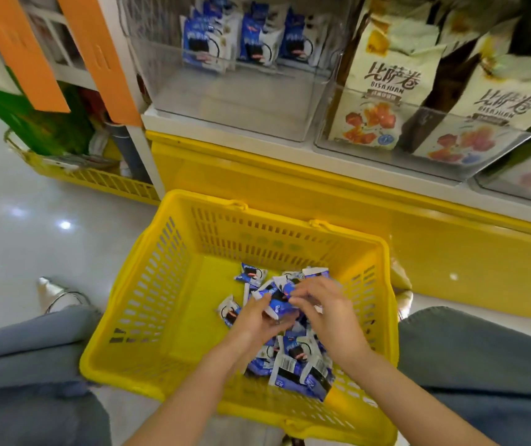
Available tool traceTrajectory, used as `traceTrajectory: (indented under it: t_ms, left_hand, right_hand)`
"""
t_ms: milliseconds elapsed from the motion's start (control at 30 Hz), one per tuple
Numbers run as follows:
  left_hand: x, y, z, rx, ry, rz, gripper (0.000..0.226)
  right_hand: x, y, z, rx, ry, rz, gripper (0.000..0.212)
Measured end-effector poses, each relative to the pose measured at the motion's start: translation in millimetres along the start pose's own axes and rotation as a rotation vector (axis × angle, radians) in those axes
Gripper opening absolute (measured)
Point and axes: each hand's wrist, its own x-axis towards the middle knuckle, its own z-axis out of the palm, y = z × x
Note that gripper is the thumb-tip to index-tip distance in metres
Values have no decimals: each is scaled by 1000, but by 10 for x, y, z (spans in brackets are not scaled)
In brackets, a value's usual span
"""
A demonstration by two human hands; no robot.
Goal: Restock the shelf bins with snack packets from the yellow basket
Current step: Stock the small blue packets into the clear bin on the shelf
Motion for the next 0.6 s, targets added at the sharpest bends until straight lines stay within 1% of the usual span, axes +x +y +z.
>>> traceTrajectory:
  t_ms: [67, 100, 133, 200, 233, 267, 333, 367, 400, 500, 533, 600]
  left_hand:
    - [-69, 14, -7, -50, -79, 9, 31]
    - [-106, 35, -16, -43, -117, 17, 33]
    - [-136, 56, -20, -3, -143, 37, 38]
    - [-210, 99, -5, 109, -137, 97, 46]
    - [-235, 115, -5, 161, -112, 125, 55]
    - [-260, 132, -1, 196, -107, 155, 60]
    - [-323, 161, 30, 216, -150, 226, 56]
    - [-365, 183, 56, 214, -161, 254, 54]
    - [-408, 213, 76, 215, -160, 279, 54]
    - [-502, 293, 92, 307, -135, 388, 54]
    - [-535, 324, 88, 353, -120, 419, 54]
    - [-611, 398, 75, 453, -88, 455, 53]
  right_hand:
    - [-81, -44, 19, -6, -27, -29, 6]
    - [-111, -63, 12, 4, -55, -54, 7]
    - [-136, -94, -1, 12, -94, -92, 9]
    - [-166, -163, -34, 70, -143, -158, 9]
    - [-167, -212, -52, 126, -125, -159, 9]
    - [-155, -259, -67, 172, -68, -141, 15]
    - [-104, -337, -87, 220, 81, -66, 31]
    - [-66, -372, -101, 230, 122, -3, 36]
    - [-22, -406, -123, 248, 119, 78, 39]
    - [108, -501, -196, 360, -60, 288, 45]
    - [146, -530, -222, 383, -111, 320, 45]
    - [220, -599, -279, 411, -188, 320, 40]
